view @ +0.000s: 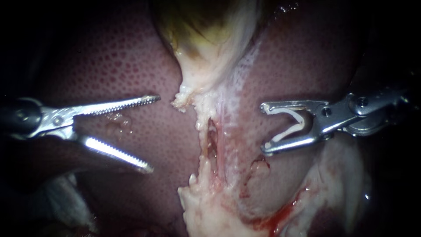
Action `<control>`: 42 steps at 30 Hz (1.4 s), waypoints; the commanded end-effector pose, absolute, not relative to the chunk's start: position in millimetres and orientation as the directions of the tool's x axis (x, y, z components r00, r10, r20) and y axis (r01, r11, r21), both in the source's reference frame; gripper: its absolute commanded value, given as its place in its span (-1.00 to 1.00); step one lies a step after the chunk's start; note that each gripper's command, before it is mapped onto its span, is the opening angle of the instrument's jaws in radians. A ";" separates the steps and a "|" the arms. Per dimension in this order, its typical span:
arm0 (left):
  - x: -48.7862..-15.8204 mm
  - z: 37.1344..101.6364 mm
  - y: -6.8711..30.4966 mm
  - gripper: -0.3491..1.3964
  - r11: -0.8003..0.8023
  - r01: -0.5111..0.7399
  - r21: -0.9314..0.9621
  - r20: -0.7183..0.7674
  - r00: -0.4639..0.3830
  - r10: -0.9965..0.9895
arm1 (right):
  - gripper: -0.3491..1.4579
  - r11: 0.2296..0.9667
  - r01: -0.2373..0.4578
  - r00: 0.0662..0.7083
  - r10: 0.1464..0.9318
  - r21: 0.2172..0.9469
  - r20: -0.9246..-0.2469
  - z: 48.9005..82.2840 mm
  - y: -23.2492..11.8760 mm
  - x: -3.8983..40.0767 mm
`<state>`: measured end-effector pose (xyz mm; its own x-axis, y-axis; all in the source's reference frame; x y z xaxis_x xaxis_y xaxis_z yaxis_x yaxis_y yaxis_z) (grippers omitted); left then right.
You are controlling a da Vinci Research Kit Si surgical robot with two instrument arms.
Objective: Grabbing gallbladder
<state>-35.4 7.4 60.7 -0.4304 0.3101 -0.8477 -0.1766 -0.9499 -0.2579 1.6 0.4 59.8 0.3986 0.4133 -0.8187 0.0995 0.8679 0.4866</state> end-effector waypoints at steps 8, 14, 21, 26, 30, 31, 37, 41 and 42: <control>-35.3 61.1 8.2 0.37 -0.948 -0.177 -0.265 -0.847 -0.427 0.317 | 0.03 0.868 0.099 0.399 0.413 0.487 -0.819 59.8 0.4 1.6; -35.7 63.0 10.0 0.33 -0.921 -0.220 -0.320 -0.826 -0.412 0.385 | 0.03 0.868 0.099 0.399 0.413 0.487 -0.819 59.8 0.4 1.6; -37.3 65.9 12.3 0.21 -0.876 -0.276 -0.394 -0.791 -0.383 0.477 | 0.03 0.868 0.099 0.399 0.413 0.487 -0.819 59.8 0.4 1.6; -37.6 67.0 13.0 0.04 -0.838 -0.306 -0.452 -0.762 -0.356 0.541 | 0.03 0.868 0.099 0.399 0.413 0.487 -0.819 59.8 0.4 1.6; -37.6 67.5 13.3 -0.06 -0.808 -0.326 -0.492 -0.738 -0.336 0.585 | 0.03 0.868 0.099 0.399 0.413 0.487 -0.819 59.8 0.4 1.6; -37.6 67.6 13.4 -0.13 -0.808 -0.326 -0.491 -0.738 -0.336 0.585 | 0.03 0.868 0.099 0.399 0.413 0.487 -0.819 59.8 0.4 1.6; -37.3 67.9 13.2 -0.29 -0.806 -0.327 -0.494 -0.737 -0.335 0.587 | 0.03 0.868 0.099 0.399 0.413 0.487 -0.819 59.8 0.4 1.6; -36.8 68.1 13.2 -0.48 -0.807 -0.324 -0.494 -0.738 -0.335 0.586 | 0.03 0.868 0.099 0.399 0.413 0.487 -0.819 59.8 0.4 1.6; -36.8 68.1 13.2 -0.56 -0.807 -0.323 -0.495 -0.736 -0.338 0.586 | 0.03 0.868 0.099 0.399 0.413 0.487 -0.819 59.8 0.4 1.6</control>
